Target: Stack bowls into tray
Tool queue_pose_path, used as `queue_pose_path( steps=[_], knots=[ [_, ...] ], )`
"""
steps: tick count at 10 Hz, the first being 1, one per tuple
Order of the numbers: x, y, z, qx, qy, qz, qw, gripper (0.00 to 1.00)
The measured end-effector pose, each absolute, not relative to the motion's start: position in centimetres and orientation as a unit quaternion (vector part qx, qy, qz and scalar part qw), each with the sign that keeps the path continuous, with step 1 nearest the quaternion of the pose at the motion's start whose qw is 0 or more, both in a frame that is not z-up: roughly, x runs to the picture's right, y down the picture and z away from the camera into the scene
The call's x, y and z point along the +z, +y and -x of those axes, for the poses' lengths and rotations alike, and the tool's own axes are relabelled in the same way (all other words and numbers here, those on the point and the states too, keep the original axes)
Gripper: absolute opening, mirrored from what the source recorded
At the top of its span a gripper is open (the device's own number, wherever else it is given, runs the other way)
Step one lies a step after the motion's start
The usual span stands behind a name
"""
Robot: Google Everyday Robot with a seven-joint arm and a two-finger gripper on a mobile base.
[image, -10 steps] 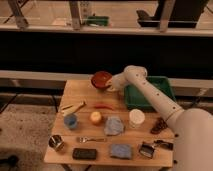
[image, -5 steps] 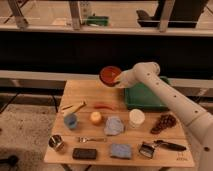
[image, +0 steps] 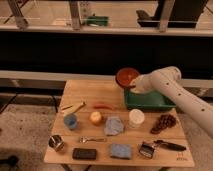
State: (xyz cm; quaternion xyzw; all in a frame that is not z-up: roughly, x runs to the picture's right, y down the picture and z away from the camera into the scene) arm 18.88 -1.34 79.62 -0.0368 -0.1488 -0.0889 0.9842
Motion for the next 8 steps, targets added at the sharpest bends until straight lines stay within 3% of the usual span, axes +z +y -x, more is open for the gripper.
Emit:
queue_pose_path(
  steps=[3,8],
  knots=[
    [78.8,-0.1,-24.3,-0.057,-0.102,0.036,0.992,0.0],
    [82.2,0.5,-26.8,-0.034,-0.081,0.031,0.996,0.0]
  ],
)
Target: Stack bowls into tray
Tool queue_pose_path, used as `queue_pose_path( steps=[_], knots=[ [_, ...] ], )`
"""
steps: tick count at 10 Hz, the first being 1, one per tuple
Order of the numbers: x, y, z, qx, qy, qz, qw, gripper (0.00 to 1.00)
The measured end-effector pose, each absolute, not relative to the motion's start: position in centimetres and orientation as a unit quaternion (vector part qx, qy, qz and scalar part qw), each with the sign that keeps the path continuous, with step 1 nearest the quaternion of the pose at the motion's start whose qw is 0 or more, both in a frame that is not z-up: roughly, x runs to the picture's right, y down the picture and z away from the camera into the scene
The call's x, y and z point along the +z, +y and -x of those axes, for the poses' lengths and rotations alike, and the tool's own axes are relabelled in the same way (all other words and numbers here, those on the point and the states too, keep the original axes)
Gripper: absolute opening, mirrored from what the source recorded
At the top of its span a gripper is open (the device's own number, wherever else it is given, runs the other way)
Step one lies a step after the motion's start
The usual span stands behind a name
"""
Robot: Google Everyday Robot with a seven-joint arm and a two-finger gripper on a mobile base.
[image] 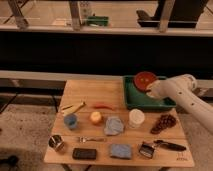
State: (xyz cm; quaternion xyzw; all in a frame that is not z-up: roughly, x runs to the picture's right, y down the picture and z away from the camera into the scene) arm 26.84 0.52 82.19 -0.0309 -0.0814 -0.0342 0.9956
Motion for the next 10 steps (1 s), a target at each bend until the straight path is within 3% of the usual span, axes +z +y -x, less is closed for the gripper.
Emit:
queue_pose_path(
  steps=[10],
  knots=[
    [86.1,1.7,-29.2,0.001,-0.07,0.017,0.997,0.0]
  ],
)
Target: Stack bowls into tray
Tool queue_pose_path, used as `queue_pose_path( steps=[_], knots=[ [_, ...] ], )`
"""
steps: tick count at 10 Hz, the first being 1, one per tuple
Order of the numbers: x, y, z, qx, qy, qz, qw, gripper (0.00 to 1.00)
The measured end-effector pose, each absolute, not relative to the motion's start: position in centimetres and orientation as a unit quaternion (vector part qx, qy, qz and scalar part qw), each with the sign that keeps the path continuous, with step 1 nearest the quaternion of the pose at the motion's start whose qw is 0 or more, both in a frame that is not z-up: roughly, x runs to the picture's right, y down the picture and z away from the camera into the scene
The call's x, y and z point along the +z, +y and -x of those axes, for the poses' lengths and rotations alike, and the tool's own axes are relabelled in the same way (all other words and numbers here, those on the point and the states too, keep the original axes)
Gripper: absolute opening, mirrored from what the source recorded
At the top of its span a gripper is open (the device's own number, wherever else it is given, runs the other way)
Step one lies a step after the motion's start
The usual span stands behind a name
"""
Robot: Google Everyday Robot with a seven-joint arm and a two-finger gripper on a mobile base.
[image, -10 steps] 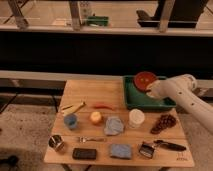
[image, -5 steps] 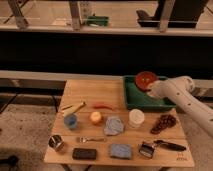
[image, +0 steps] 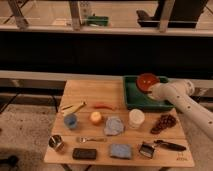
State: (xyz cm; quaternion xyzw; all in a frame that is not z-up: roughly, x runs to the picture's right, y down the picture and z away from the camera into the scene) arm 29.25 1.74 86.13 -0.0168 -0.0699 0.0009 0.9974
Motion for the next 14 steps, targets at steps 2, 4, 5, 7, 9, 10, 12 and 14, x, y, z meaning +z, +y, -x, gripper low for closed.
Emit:
queue_pose_path(
  steps=[2,4,5,7,9,10,12,14],
  knots=[
    [86.7,2.3,-29.5,0.008,-0.07,0.018,0.997,0.0],
    [87.3,2.6,-29.6,0.013,-0.071,0.018,0.997,0.0],
    [87.6,2.7,-29.7,0.015,-0.072,0.018,0.997,0.0],
    [88.3,2.8,-30.1,0.022,-0.071,0.018,0.997,0.0],
    [88.7,3.1,-30.5,0.029,-0.069,0.018,0.997,0.0],
    [88.8,3.1,-30.6,0.031,-0.068,0.017,0.997,0.0],
    [89.0,3.1,-30.6,0.033,-0.068,0.017,0.997,0.0],
    [89.0,3.2,-30.7,0.034,-0.068,0.017,0.997,0.0]
  ],
)
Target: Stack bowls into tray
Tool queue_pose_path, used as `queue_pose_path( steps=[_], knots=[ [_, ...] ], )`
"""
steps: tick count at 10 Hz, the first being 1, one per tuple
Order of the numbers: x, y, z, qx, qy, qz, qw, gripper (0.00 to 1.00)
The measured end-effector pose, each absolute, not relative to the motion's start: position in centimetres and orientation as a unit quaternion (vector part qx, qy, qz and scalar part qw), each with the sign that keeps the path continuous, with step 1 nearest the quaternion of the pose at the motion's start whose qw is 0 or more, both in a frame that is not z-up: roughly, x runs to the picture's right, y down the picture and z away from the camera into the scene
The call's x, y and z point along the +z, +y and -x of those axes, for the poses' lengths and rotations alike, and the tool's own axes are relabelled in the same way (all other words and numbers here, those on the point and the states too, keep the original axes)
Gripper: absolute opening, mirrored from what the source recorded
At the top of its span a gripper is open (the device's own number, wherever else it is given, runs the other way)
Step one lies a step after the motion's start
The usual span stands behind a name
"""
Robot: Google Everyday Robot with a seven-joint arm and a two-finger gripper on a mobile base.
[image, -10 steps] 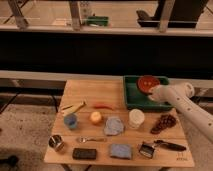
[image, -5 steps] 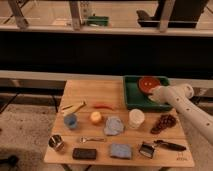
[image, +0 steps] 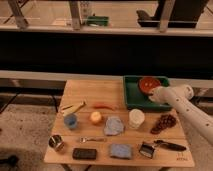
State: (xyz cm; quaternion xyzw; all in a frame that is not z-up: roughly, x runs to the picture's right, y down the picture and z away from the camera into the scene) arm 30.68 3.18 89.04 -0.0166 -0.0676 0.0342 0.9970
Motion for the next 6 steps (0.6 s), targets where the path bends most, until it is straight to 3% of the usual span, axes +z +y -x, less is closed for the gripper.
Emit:
queue_pose_path(
  steps=[5,6],
  knots=[
    [89.5,3.2,-30.8,0.036,-0.066,0.016,0.997,0.01],
    [90.1,3.1,-30.4,0.035,-0.067,0.015,0.997,0.07]
  ],
)
